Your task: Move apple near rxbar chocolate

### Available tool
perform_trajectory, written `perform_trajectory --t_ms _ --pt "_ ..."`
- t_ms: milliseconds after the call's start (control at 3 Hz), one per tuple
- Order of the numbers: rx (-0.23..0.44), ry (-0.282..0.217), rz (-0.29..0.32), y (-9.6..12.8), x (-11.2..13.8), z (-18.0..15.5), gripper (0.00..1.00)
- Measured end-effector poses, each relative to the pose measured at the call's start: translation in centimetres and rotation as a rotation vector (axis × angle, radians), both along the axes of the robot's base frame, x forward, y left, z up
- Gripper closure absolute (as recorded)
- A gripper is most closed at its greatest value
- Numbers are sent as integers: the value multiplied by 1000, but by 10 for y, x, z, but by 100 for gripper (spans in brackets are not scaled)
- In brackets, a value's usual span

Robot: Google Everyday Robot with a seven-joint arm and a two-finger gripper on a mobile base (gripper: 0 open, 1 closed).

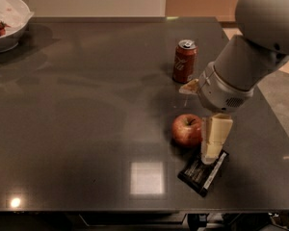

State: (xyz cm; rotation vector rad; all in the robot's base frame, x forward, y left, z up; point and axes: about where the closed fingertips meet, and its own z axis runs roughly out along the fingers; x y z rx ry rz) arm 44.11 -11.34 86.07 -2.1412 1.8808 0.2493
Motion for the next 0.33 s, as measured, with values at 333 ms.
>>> perform_trajectory --t_ms 333 --pt "1 -2 0 0 1 2 0"
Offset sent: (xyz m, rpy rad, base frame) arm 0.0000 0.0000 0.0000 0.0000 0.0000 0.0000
